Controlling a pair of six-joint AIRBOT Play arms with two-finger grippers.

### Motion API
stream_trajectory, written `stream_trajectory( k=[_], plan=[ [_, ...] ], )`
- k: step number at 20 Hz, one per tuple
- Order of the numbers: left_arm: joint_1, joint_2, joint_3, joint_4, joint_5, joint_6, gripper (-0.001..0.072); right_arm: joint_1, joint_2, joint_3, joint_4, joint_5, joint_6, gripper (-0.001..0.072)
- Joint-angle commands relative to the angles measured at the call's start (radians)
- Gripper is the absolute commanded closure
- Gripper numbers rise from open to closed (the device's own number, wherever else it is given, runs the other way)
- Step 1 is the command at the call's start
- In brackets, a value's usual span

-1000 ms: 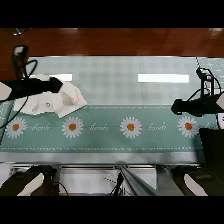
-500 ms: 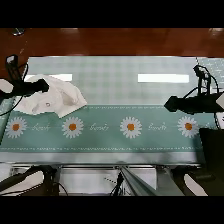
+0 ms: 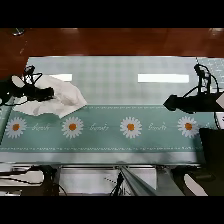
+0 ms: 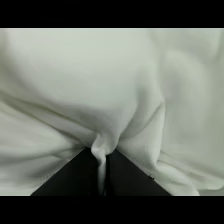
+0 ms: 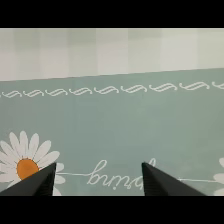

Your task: Fold the shirts.

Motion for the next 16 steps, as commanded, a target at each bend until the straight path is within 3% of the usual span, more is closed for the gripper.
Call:
stream_trajectory(
  k=[1,4,6,9,11,16],
  plan=[
    [-0.001,0.002,0.073,-0.005,-0.124,0.018,0.0682,0.0,0.001,0.0,0.007,-0.019,0.012,0.0092],
    [0.002,0.104,0.151,-0.112,-0.121,0.047,0.0683,0.0,0.024,0.001,0.026,-0.04,0.011,0.0092],
    [0.015,0.186,0.214,-0.336,-0.098,0.18,0.0683,0.0,0.057,0.011,0.056,-0.042,0.002,0.0092],
    [0.003,0.297,0.343,-0.614,-0.097,0.281,0.0683,0.0,0.136,0.023,0.073,-0.048,-0.003,0.0092],
    [-0.024,0.352,0.437,-0.682,-0.097,0.281,0.0683,0.0,0.2,0.024,0.073,-0.047,-0.003,0.0092],
    [-0.15,0.415,0.702,-0.689,-0.098,0.28,0.0683,0.0,0.349,0.023,0.09,-0.008,0.035,0.0092]
  ],
)
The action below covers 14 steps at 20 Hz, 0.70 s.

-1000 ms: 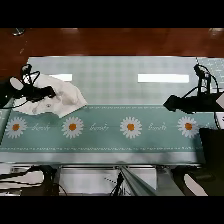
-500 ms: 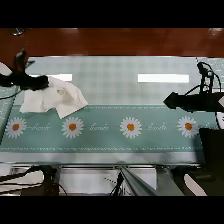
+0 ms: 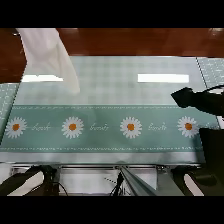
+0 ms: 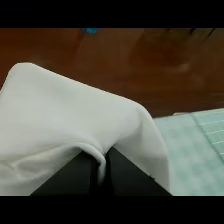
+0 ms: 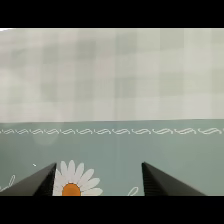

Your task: Fold the shirts.

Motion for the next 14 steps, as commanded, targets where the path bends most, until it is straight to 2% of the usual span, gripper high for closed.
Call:
stream_trajectory(
  k=[1,4,8,11,14],
  plan=[
    [-0.098,0.038,0.196,-0.05,0.003,0.012,0.0683,0.0,0.099,0.001,0.029,0.042,0.028,0.0092],
    [-0.221,0.042,0.307,-0.05,0.003,-0.002,0.0683,0.0,0.171,0.001,0.026,0.051,0.043,0.0092],
    [-0.458,0.079,0.226,-0.046,0.036,-0.001,0.0684,0.0,0.231,0.001,-0.002,0.042,0.097,0.0092],
    [-0.621,0.157,0.0,-0.08,0.166,0.017,0.0683,0.0,0.233,0.001,-0.004,0.046,0.097,0.0092],
    [-0.716,0.263,-0.326,-0.261,0.27,0.155,0.0682,0.0,0.233,0.001,-0.015,0.043,0.097,0.0092]
  ],
)
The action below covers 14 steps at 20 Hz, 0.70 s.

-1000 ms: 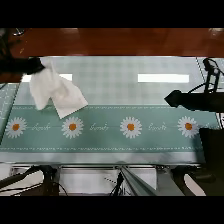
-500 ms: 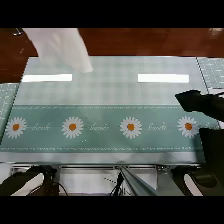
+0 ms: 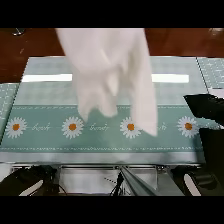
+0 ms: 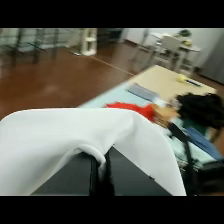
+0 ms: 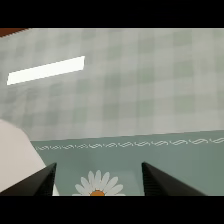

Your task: Fold the shirts.

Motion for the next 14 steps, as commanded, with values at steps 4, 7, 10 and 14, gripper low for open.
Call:
stream_trajectory(
  k=[4,7,10,14],
  plan=[
    [-0.082,0.174,-0.691,-0.101,0.117,0.103,0.0682,0.0,0.006,0.0,-0.05,0.0,0.014,0.0092],
    [-0.046,0.159,-0.953,-0.1,0.116,0.104,0.0682,0.0,-0.028,-0.002,-0.057,0.0,0.014,0.0092],
    [0.066,0.13,-1.105,-0.064,0.113,0.103,0.0682,0.0,-0.115,-0.035,-0.055,-0.002,0.006,0.0092],
    [0.216,0.096,-1.102,-0.045,-0.019,0.105,0.0002,0.0,-0.277,-0.07,0.01,-0.005,-0.077,0.009]
  ],
)
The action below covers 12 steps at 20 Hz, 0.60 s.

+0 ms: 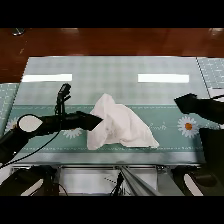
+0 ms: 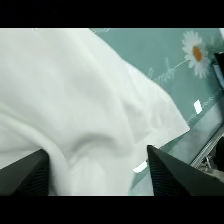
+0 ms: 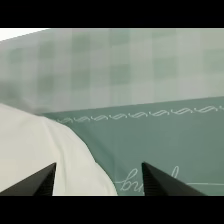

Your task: Fold the shirts.

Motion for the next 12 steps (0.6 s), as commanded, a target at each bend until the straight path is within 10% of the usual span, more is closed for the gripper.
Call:
stream_trajectory(
  k=[1,8,12],
  plan=[
    [0.134,-0.017,-0.005,0.061,-0.133,0.002,0.0003,-0.001,-0.135,-0.019,0.04,-0.036,-0.068,0.009],
    [0.72,0.042,0.154,0.407,-0.571,-0.215,0.0003,-0.488,-0.158,-0.026,-0.196,0.077,-0.047,0.0091],
    [0.754,0.043,-0.172,0.045,-0.573,0.048,0.0006,-0.585,-0.087,-0.394,0.249,0.045,-0.253,0.0091]
  ],
)
